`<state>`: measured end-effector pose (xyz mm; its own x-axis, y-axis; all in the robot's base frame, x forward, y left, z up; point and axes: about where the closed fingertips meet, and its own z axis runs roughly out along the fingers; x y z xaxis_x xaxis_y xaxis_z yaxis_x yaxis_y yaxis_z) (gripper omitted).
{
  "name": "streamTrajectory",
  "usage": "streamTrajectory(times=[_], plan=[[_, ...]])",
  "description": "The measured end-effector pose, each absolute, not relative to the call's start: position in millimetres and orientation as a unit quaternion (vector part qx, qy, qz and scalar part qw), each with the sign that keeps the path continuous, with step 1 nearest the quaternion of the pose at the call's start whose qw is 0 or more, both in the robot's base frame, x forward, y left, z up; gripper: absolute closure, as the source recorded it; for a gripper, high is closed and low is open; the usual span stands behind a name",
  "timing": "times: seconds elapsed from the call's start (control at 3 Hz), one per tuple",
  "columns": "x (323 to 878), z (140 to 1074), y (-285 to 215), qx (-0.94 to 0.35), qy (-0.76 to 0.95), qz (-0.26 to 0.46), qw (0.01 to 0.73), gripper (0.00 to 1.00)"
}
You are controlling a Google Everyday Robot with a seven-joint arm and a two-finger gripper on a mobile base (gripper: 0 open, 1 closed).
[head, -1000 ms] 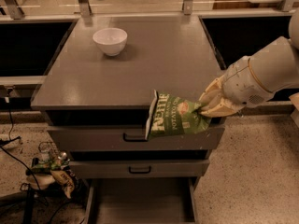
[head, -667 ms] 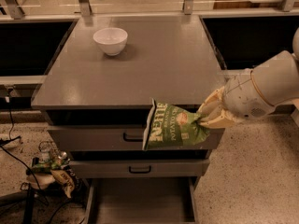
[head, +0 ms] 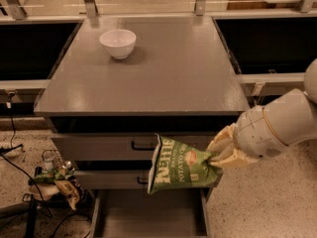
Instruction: Place green jalapeno chip bag into bottom drawer
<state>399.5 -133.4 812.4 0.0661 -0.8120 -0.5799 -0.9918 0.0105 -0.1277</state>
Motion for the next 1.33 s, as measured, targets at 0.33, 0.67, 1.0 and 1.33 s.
streamTrajectory(times=[0.33,0.67,1.0,1.33], plan=[[392.5,777.7,-132.0,-0.676,0.67,0.198,0.236,1.0],[393.9,774.5,-129.5,-0.673,0.672,0.198,0.239,1.0],[396.9,747.1,-122.8,-0.662,0.679,0.215,0.234,1.0],[400.8,716.7,-116.9,-0.651,0.686,0.234,0.225,1.0]])
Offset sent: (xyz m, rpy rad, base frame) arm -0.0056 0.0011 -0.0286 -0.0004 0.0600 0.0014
